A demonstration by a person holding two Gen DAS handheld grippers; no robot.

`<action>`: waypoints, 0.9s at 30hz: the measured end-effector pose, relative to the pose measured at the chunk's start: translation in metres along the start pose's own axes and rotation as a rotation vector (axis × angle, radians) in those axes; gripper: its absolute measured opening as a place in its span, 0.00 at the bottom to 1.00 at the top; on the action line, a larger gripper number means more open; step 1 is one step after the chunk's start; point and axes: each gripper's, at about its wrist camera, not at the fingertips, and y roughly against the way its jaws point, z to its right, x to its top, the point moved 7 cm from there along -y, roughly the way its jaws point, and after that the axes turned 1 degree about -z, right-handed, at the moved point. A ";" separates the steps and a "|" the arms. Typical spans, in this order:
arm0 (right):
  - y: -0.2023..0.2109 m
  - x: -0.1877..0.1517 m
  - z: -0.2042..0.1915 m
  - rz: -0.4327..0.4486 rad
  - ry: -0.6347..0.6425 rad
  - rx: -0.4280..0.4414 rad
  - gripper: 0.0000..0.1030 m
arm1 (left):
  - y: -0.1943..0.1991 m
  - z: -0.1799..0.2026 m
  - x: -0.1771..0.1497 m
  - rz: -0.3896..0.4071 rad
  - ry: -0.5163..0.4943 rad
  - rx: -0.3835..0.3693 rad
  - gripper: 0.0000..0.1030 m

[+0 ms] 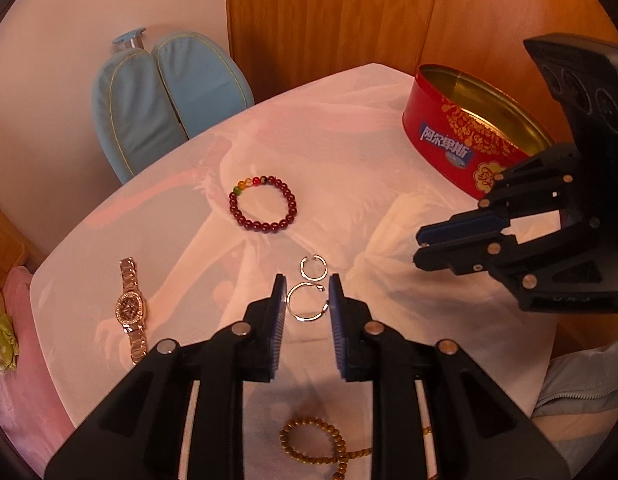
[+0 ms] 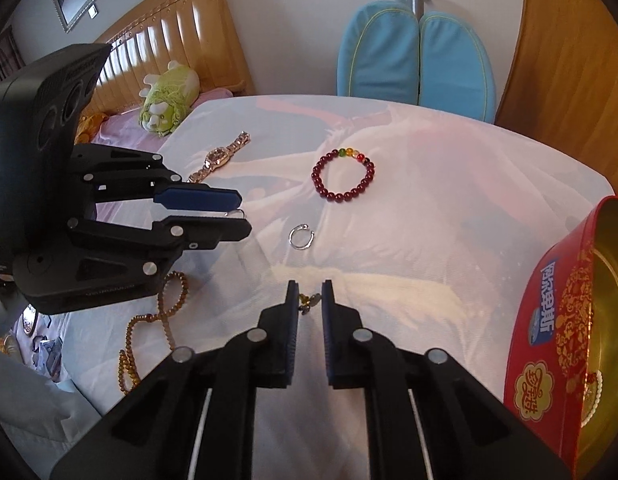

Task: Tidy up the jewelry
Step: 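Carry the ring and charm up and over the red tin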

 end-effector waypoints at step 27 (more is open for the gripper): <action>0.234 -0.090 0.170 0.295 -0.110 -0.170 0.12 | 0.024 0.203 0.133 0.160 -0.029 -0.013 0.21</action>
